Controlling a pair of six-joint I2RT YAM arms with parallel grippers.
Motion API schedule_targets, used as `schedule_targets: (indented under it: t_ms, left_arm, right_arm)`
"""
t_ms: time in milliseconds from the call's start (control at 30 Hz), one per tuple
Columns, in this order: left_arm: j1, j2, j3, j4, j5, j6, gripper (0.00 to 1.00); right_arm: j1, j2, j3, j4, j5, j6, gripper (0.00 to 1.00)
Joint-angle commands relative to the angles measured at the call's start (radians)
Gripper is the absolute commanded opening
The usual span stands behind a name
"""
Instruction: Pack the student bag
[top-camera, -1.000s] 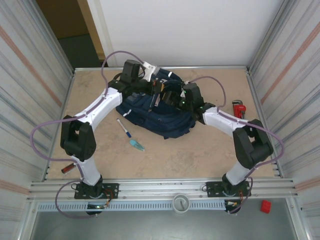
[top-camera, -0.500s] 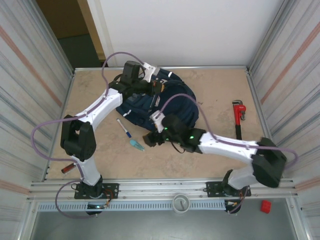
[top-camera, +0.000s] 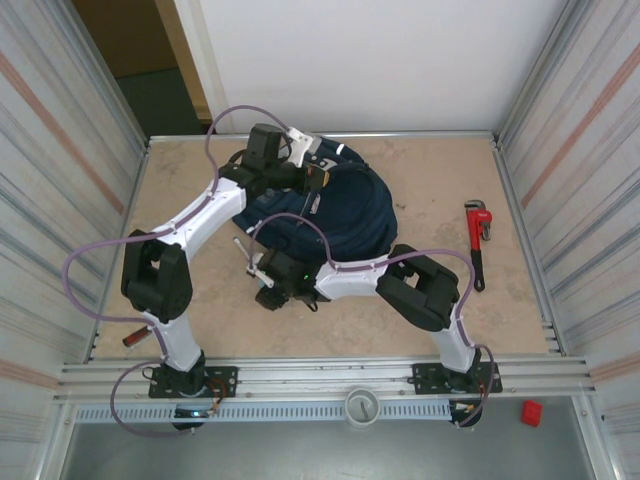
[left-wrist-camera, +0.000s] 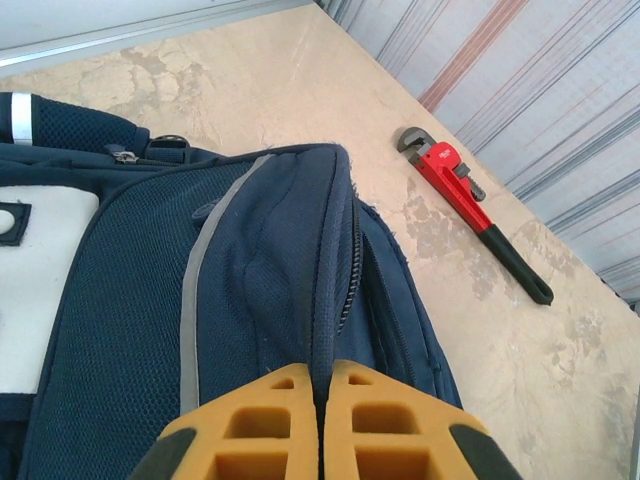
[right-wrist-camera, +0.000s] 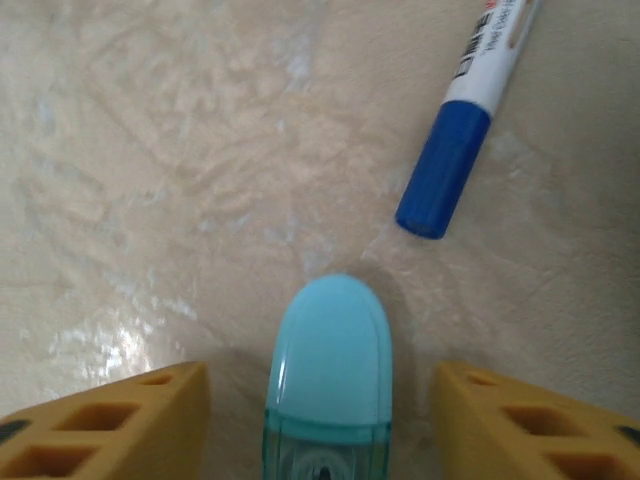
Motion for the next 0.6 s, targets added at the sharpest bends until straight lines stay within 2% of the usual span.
schedule_targets:
  t_ms: [0,167,267,367,467,567]
  left_arm:
    - [-0.001,-0.052,-0.007,0.033,0.018,0.026,0.0]
    - [-0.001,-0.045,-0.011,0.035,0.017,0.034,0.0]
    - [-0.001,-0.041,-0.008,0.035,0.023,0.032,0.0]
    - [-0.003,-0.041,-0.013,0.04,0.028,0.029,0.0]
    - [-0.007,-0.041,-0.023,0.041,0.026,0.036,0.0]
    - [-0.011,-0.047,-0.041,0.052,0.023,0.032,0.0]
  right_arm:
    - [0.0,0.039,0.008,-0.047,0.001,-0.011,0.45]
    - [0.001,-0.053,-0.064,-0.065,-0.001,0.004,0.25]
    - [-0.003,-0.18,-0.141,-0.086,0.002,0.025,0.17]
    - [-0.028,-0.34,-0.229,-0.118,0.002,0.053,0.14]
    - [-0.11,-0.527,-0.312,-0.128,-0.039,0.105,0.13]
    - [-0.278,-0.701,-0.384,-0.08,-0.166,0.215,0.13]
